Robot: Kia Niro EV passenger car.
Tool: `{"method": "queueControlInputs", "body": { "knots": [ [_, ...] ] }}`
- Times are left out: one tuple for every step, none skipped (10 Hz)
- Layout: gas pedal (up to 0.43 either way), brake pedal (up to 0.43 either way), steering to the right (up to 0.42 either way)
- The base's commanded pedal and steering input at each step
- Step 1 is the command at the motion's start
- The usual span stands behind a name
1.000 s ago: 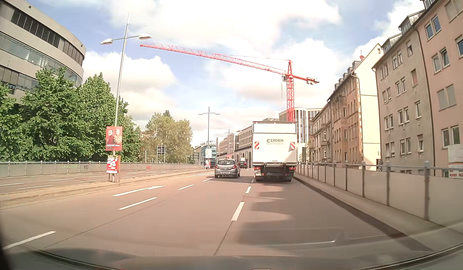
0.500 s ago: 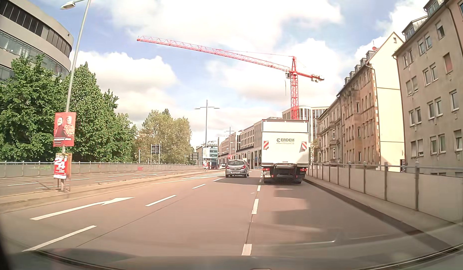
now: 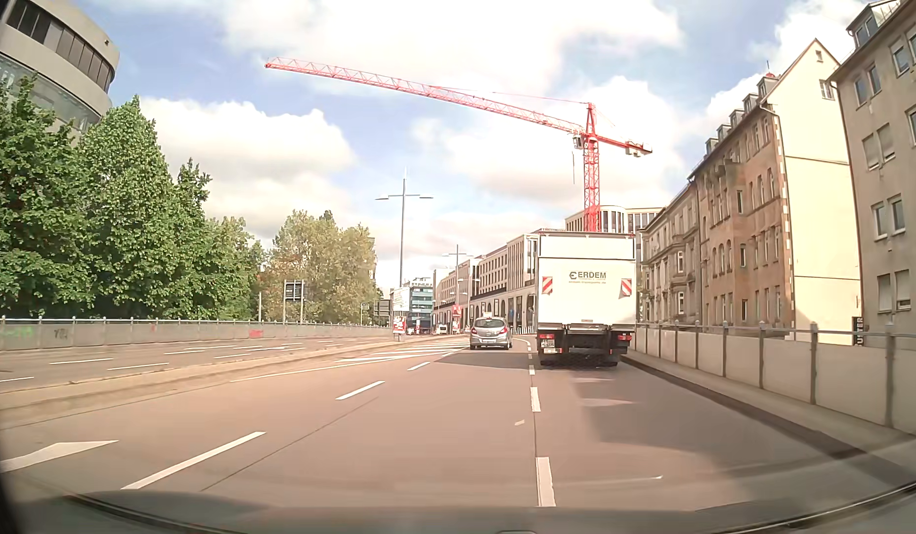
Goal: Follow the waypoints while adhering to traffic rules and regulations
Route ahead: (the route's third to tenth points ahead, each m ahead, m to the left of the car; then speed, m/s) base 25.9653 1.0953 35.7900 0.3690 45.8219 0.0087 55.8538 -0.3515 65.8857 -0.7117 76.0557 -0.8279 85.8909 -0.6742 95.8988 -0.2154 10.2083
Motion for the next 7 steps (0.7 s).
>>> {"method": "queueControlInputs", "body": {
  "knots": [
    [0.118, 0.0, -0.002],
    [0.118, 0.0, 0.0],
    [0.118, 0.0, 0.002],
    [0.118, 0.0, 0.005],
    [0.118, 0.0, 0.019],
    [0.118, 0.0, 0.028],
    [0.118, 0.0, 0.031]
  ]
}}
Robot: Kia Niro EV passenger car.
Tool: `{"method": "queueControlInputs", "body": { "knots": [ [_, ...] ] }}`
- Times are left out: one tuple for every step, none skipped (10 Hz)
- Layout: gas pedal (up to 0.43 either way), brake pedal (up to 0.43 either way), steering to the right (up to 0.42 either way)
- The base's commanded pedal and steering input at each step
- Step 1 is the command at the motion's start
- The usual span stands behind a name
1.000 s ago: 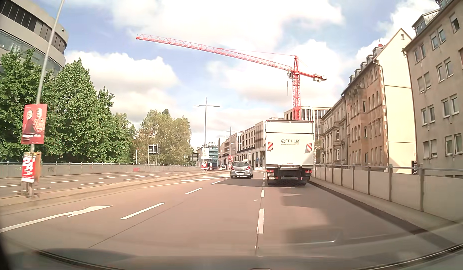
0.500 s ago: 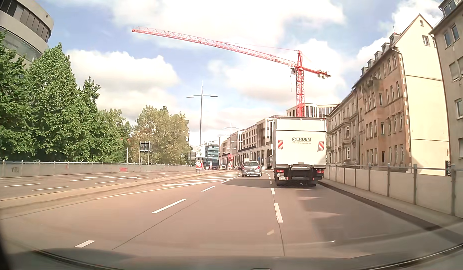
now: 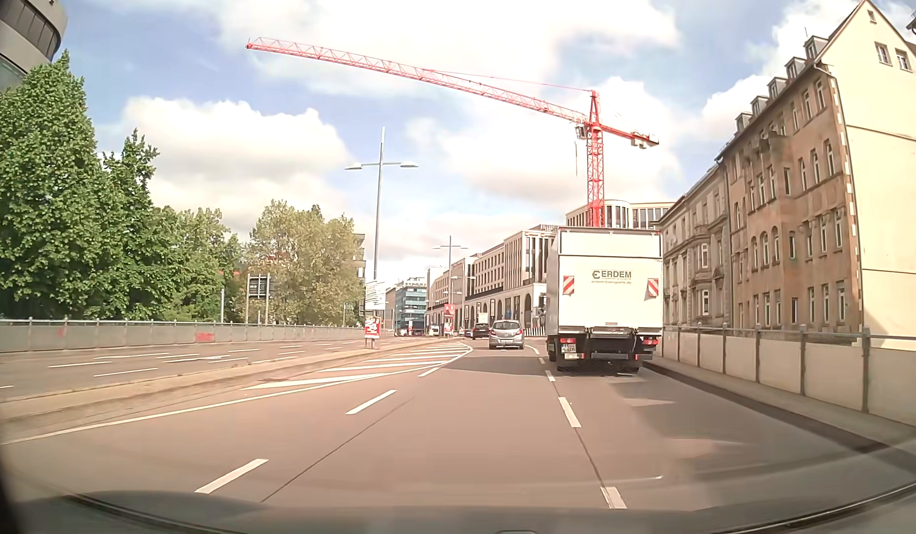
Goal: Follow the waypoints while adhering to traffic rules and regulations
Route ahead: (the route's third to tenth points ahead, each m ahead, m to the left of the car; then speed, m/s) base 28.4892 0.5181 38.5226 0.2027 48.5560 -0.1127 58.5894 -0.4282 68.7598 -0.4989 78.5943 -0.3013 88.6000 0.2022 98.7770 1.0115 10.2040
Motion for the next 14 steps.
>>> {"method": "queueControlInputs", "body": {
  "knots": [
    [0.13, 0.0, 0.031],
    [0.13, 0.0, 0.032],
    [0.13, 0.0, 0.032],
    [0.13, 0.0, 0.03],
    [0.13, 0.0, 0.017],
    [0.13, 0.0, 0.005],
    [0.138, 0.0, 0.002],
    [0.138, 0.0, 0.002],
    [0.138, 0.0, 0.002],
    [0.138, 0.0, 0.0],
    [0.138, 0.0, -0.002],
    [0.138, 0.0, -0.001],
    [0.138, 0.0, 0.0],
    [0.138, 0.0, 0.0]
  ]
}}
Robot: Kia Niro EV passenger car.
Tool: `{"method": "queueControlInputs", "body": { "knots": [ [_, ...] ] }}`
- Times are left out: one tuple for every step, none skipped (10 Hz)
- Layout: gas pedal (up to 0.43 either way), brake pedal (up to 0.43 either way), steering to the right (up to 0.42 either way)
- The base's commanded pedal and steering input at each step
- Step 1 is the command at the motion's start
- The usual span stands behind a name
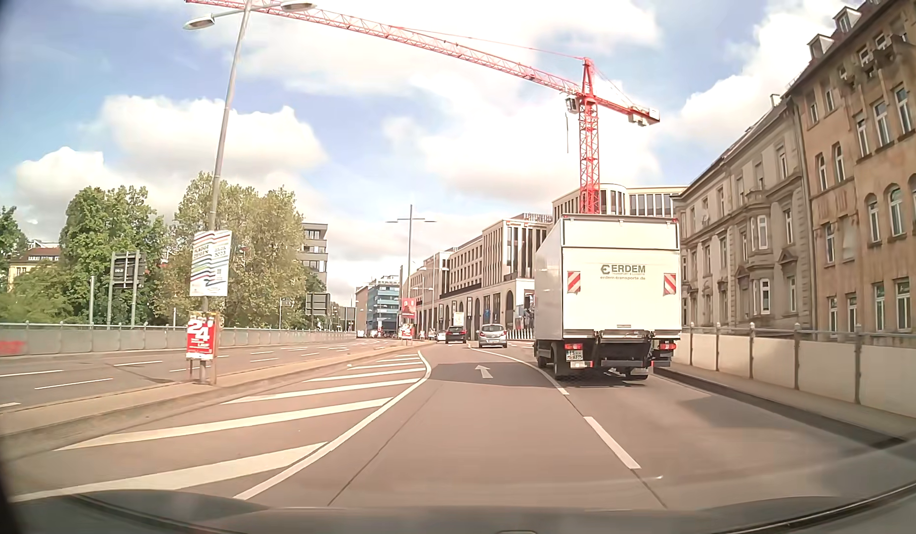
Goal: Follow the waypoints while adhering to traffic rules and regulations
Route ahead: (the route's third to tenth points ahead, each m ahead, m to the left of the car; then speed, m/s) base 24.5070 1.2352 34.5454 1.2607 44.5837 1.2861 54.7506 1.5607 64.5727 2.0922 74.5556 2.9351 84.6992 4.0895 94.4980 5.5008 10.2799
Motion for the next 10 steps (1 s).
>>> {"method": "queueControlInputs", "body": {
  "knots": [
    [0.138, 0.0, -0.004],
    [0.138, 0.0, -0.006],
    [0.138, 0.0, -0.006],
    [0.138, 0.0, -0.007],
    [0.138, 0.0, -0.007],
    [0.138, 0.0, -0.008],
    [0.138, 0.0, -0.009],
    [0.138, 0.0, -0.009],
    [0.098, 0.0, -0.011],
    [0.0, 0.0, -0.011]
  ]
}}
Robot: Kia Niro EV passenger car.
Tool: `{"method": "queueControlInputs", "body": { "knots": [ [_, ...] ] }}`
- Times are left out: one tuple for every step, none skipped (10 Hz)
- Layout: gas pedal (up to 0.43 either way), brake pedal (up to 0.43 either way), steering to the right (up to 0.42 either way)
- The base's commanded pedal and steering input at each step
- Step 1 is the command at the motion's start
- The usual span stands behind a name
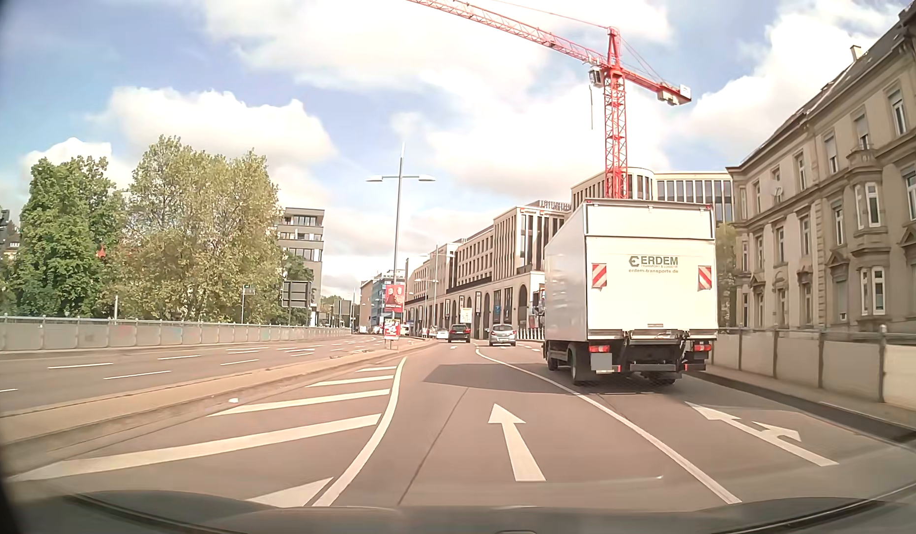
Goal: Follow the waypoints while adhering to traffic rules and regulations
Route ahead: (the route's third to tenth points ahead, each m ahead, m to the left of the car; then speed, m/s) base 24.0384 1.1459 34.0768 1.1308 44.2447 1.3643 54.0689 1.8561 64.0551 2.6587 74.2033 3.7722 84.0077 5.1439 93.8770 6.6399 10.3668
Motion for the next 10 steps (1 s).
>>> {"method": "queueControlInputs", "body": {
  "knots": [
    [0.0, 0.0, -0.012],
    [0.0, 0.0, -0.013],
    [0.0, 0.0, -0.013],
    [0.02, 0.0, -0.013],
    [0.028, 0.0, -0.013],
    [0.047, 0.0, -0.014],
    [0.079, 0.0, -0.014],
    [0.079, 0.0, -0.015],
    [0.079, 0.0, -0.015],
    [0.079, 0.0, -0.012]
  ]
}}
